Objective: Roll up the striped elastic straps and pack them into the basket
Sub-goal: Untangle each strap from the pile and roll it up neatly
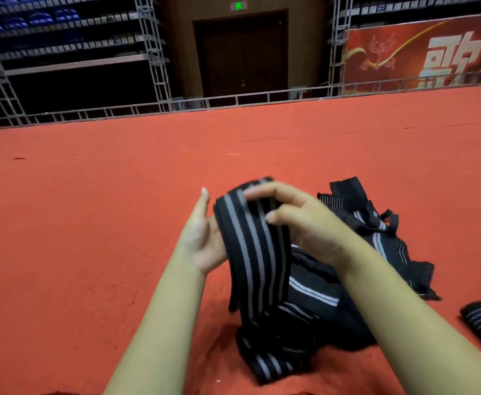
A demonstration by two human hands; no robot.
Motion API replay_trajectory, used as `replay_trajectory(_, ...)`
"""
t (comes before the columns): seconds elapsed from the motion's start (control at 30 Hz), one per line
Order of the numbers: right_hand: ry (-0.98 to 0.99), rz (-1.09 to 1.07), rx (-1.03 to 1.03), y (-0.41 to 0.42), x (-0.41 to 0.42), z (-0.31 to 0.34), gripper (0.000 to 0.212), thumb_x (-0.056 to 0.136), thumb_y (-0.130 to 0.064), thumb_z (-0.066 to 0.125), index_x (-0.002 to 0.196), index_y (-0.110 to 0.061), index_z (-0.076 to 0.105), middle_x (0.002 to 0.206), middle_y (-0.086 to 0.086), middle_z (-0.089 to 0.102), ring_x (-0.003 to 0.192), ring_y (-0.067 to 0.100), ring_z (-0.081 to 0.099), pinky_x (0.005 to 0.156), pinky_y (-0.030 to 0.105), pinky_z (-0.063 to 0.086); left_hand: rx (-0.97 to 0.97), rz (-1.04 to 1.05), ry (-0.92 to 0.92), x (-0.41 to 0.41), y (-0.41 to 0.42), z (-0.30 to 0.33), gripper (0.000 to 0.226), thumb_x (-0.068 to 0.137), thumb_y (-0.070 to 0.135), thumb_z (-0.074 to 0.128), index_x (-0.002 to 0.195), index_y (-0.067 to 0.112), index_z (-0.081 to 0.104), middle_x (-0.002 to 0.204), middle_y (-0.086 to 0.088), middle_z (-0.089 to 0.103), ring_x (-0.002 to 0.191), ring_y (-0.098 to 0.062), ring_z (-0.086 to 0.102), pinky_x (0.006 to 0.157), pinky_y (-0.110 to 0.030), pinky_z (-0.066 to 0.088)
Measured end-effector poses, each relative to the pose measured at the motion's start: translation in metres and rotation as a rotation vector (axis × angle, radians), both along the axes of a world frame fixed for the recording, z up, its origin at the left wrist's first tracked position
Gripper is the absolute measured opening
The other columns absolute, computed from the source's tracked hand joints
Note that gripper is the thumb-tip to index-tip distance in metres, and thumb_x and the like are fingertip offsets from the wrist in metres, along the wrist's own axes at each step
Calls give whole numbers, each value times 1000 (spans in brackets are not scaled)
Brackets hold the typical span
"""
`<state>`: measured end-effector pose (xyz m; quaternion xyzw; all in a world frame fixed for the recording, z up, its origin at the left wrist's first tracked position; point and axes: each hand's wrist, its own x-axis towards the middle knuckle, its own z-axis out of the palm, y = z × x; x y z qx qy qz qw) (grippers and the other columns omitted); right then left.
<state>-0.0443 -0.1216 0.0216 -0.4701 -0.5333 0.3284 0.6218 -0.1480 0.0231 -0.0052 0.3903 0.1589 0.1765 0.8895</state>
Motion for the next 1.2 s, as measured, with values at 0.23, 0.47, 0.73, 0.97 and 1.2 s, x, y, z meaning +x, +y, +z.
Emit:
replay_trajectory(0.23,201,-268,-145,-14,-1,-79,25,85,-4,60,92,-25,70,99,-8,65,95,14,59,93,39,47,360,249,45,8,-2,-4,20,96,7,51,113,3,61,100,-16,69,86,-27,69,70,-37,59)
replay_trajectory(0.47,367,-526,-3,4,9,-61,25,87,-20,69,111,-17,61,107,8,68,102,21,66,90,43,52,856,10,94,-12,-27,-20,38,74,5,70,112,11,69,112,-10,71,99,-22,69,83,-32,57)
replay_trajectory(0.73,359,-327,-14,3,-11,-81,26,89,7,57,108,-11,57,84,3,70,76,13,68,67,23,54,272,209,31,-24,-21,-44,47,82,33,58,113,-1,65,115,-17,70,105,-25,67,92,-35,54)
replay_trajectory(0.97,263,-379,-139,-3,-11,-102,25,90,6,57,98,-17,62,77,-3,70,69,2,66,61,13,49,101,279,-90,-29,-13,-42,42,81,25,55,113,-2,63,115,-20,66,105,-32,65,93,-50,51)
replay_trajectory(1.2,53,-516,-212,-1,-14,-114,28,87,2,62,93,-25,60,83,-10,64,77,-3,60,71,9,45,453,293,47,-33,-14,-53,25,87,14,56,101,-4,66,87,-15,74,75,-22,69,67,-31,59)
